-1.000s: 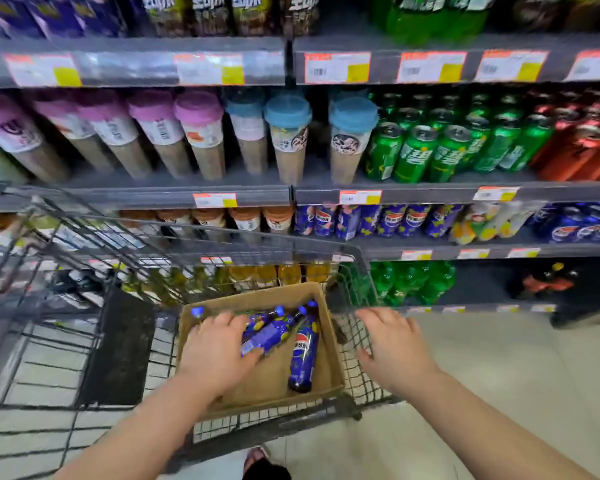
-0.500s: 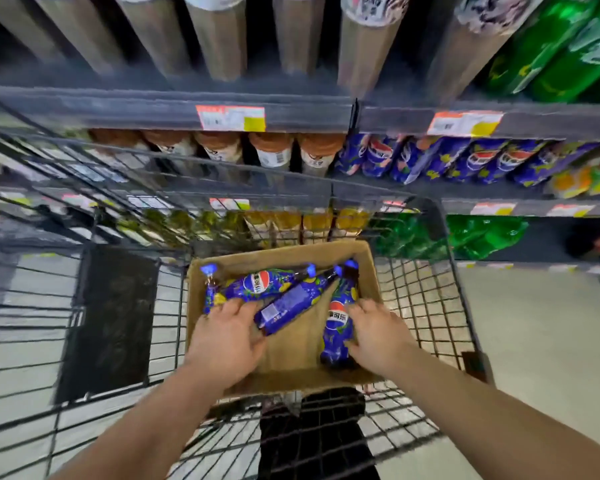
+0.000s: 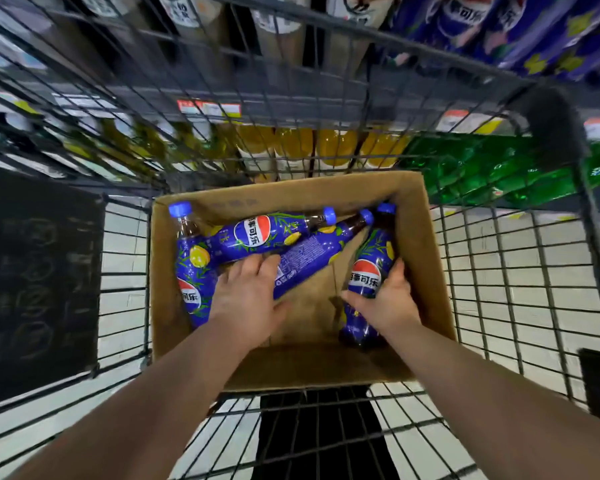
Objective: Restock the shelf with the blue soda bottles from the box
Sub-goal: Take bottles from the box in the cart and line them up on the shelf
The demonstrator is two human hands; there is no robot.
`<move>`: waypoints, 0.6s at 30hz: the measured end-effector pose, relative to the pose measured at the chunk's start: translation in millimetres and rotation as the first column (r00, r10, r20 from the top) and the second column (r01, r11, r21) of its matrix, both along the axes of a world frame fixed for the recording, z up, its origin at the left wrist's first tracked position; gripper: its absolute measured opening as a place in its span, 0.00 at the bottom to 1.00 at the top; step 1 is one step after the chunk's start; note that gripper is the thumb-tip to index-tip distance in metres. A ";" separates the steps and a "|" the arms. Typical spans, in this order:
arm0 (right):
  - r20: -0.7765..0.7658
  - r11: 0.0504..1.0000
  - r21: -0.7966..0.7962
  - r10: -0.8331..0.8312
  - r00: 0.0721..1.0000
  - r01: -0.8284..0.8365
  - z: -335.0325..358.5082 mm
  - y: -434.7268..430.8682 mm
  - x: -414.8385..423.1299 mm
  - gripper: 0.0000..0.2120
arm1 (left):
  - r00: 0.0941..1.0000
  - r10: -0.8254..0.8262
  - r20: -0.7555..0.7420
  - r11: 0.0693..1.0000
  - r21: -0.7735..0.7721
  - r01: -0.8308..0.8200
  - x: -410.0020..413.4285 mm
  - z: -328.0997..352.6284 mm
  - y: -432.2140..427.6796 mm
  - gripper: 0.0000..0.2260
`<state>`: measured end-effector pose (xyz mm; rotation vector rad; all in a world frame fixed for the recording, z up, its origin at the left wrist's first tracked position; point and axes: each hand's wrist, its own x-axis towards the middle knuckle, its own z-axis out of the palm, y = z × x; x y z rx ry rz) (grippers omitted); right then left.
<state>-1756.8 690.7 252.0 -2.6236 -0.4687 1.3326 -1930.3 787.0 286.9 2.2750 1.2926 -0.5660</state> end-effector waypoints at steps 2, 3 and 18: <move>-0.032 0.989 0.021 -0.146 0.989 0.147 -13.4 0.3 -2.8 0.58 | 1.000 0.021 0.001 1.000 -0.014 -0.020 2.1 -11.9 1.7 0.35; -0.043 0.978 0.029 -0.203 0.978 0.205 -18.0 1.0 -3.3 0.57 | 0.999 0.033 0.000 0.999 -0.029 -0.033 3.4 -16.9 3.0 0.35; -0.362 0.862 0.157 -0.403 0.841 0.481 37.5 -7.1 -4.4 0.36 | 0.962 0.261 -0.082 0.953 -0.137 -0.271 30.9 -64.1 6.0 0.41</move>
